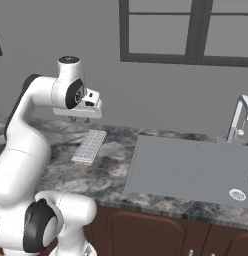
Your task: The ice cube tray has been filled with water. Take the tray and place it in the freezer to make ice. Close the freezer door after placing the tray.
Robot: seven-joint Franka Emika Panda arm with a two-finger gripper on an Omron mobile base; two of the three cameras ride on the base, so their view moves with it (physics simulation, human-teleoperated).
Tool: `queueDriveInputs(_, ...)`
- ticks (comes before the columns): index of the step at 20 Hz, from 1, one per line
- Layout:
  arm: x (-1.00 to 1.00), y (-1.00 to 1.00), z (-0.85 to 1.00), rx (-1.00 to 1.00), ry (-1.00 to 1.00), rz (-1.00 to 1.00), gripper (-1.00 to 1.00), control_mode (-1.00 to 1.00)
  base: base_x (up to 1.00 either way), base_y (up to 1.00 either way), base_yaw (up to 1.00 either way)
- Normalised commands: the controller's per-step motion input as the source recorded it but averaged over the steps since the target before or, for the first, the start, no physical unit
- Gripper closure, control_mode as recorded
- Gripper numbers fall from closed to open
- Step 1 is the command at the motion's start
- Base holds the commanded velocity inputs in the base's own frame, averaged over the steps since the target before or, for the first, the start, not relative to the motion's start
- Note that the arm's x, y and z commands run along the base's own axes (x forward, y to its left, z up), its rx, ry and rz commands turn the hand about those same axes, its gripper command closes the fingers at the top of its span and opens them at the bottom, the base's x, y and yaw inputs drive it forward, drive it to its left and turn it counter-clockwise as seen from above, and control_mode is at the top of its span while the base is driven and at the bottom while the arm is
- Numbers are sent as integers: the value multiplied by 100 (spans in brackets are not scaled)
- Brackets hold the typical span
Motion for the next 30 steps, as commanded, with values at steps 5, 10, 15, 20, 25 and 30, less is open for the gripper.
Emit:
queueDriveInputs(5,-28,42,-3,-13,-5,3,-100,-100,0,0,0)
queueDriveInputs(10,-18,69,-25,-28,-2,5,-100,-100,0,0,0)
queueDriveInputs(15,-1,33,-46,-25,0,5,-100,-100,0,0,0)
queueDriveInputs(20,0,4,-49,-15,0,10,-100,-100,0,0,0)
queueDriveInputs(25,7,0,-60,-19,0,14,-100,-100,0,0,0)
queueDriveInputs(30,5,0,-57,-30,3,16,-100,-100,0,0,0)
